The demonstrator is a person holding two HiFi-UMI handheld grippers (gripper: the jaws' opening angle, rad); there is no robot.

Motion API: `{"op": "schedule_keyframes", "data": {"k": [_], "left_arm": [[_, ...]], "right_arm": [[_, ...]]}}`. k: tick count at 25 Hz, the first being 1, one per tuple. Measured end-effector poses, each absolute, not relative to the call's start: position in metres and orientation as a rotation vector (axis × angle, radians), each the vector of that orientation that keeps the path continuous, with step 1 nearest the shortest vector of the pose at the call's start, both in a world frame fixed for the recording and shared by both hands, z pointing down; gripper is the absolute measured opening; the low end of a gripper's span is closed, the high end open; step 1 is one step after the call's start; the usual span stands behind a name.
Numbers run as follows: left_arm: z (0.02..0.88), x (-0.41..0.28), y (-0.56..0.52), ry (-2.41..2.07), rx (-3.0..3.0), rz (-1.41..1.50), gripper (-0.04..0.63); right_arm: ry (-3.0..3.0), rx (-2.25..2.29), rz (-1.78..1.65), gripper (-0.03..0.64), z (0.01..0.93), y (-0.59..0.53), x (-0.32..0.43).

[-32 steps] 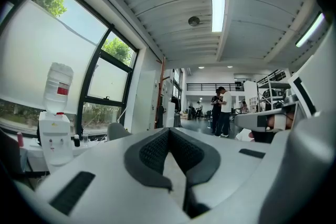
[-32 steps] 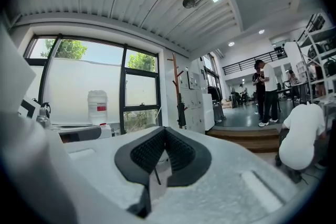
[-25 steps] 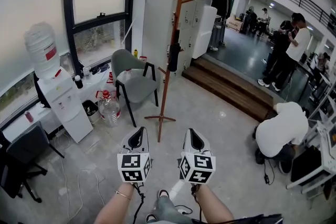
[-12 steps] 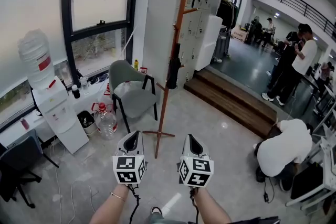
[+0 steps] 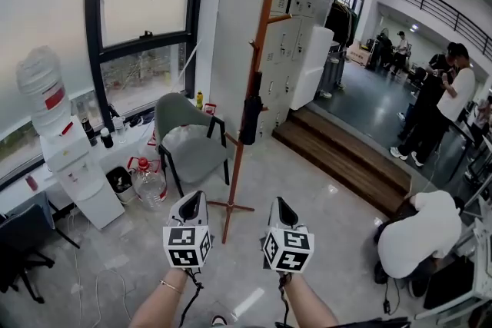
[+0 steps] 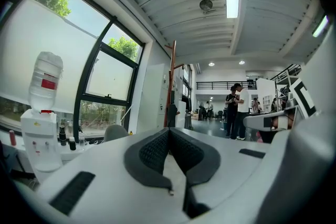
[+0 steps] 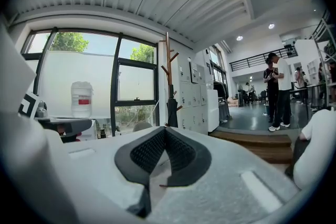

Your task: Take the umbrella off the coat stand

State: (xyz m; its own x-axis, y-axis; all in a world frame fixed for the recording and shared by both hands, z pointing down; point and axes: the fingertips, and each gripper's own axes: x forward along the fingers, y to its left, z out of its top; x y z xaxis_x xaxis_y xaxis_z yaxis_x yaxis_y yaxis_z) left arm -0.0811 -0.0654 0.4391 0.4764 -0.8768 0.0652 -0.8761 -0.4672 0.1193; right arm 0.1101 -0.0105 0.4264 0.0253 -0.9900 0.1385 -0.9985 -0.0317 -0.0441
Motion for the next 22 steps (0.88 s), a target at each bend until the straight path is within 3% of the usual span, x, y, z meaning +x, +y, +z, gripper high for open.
{"op": "schedule_keyframes", "data": {"k": [22], "left_arm": [[0.452,-0.047,-0.236,-1.541,2.564,0.012,0.003]], "right_arm": [[-2.131,2.202,0.249,0.005,0.442,-0.180,0.151]]}}
